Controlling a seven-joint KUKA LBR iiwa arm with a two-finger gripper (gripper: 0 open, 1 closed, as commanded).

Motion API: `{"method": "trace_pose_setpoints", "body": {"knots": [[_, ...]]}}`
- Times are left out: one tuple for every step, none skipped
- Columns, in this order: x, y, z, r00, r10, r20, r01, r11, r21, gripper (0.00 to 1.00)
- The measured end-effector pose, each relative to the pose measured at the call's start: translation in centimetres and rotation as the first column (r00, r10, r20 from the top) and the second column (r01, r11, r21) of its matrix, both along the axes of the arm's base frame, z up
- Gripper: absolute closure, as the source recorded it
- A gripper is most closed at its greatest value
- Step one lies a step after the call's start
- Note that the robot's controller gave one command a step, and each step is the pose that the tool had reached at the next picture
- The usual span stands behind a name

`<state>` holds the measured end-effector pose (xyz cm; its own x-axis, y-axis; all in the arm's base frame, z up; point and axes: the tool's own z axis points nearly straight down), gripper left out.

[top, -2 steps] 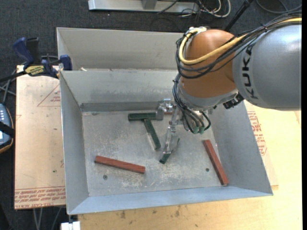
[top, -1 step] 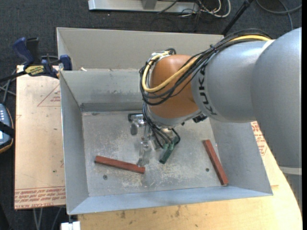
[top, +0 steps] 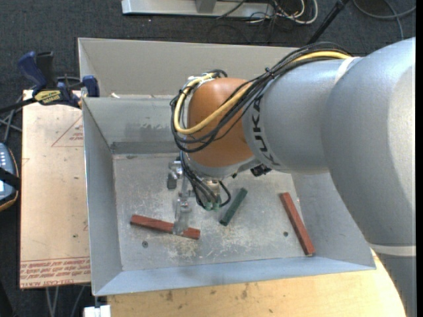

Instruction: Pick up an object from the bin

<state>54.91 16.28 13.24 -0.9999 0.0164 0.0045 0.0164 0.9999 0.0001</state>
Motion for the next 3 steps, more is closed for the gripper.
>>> {"method": "trace_pose_setpoints", "body": {"knots": [[0.1,0.3,2.4,1.000,-0.007,0.008,0.007,1.000,0.002,0.00],[-0.9,0.5,-4.7,1.000,0.008,0.010,-0.008,1.000,0.002,0.00],[-0.9,0.9,-6.1,0.995,-0.102,0.007,0.102,0.995,0.002,1.00]]}}
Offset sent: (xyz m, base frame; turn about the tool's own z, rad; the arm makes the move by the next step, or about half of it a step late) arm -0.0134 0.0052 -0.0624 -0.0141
